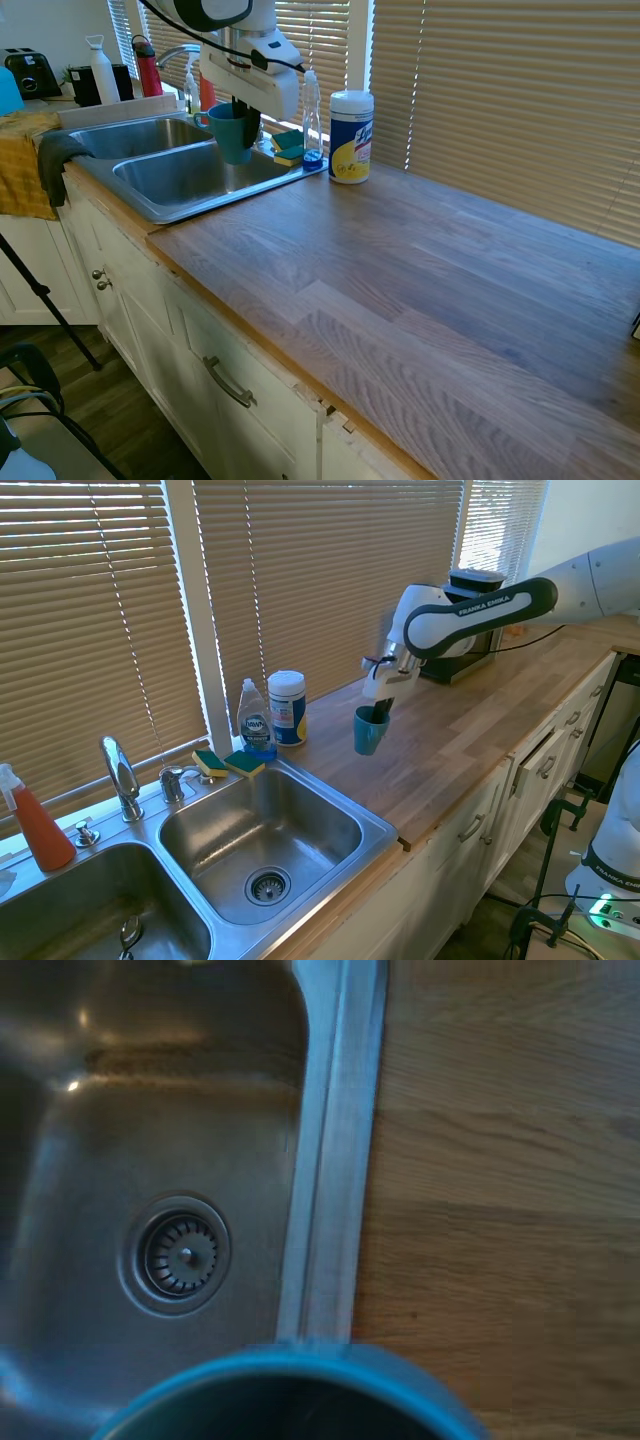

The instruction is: Put the mug in the sink

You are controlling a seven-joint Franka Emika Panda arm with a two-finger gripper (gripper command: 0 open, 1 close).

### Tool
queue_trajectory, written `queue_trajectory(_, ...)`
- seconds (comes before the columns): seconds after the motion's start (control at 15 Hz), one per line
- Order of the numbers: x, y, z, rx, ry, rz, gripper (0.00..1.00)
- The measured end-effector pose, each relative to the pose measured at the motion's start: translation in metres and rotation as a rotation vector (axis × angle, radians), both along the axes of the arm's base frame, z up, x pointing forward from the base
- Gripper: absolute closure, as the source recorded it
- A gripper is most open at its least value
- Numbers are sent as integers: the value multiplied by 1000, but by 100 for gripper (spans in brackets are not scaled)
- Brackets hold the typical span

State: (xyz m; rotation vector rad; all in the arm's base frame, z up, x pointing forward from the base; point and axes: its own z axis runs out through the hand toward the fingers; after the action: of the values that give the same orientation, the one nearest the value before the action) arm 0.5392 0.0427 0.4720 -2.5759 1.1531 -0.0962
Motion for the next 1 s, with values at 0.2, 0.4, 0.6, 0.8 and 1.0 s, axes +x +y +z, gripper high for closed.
queue_trajectory(0.2,28,53,-3,-32,-14,62,100)
queue_trajectory(0.4,55,108,-6,-84,-33,133,100)
queue_trajectory(0.6,82,149,-15,-118,-45,183,100)
queue_trajectory(0.8,110,169,-28,-125,-34,211,100)
queue_trajectory(1.0,116,187,-38,-135,-50,237,100)
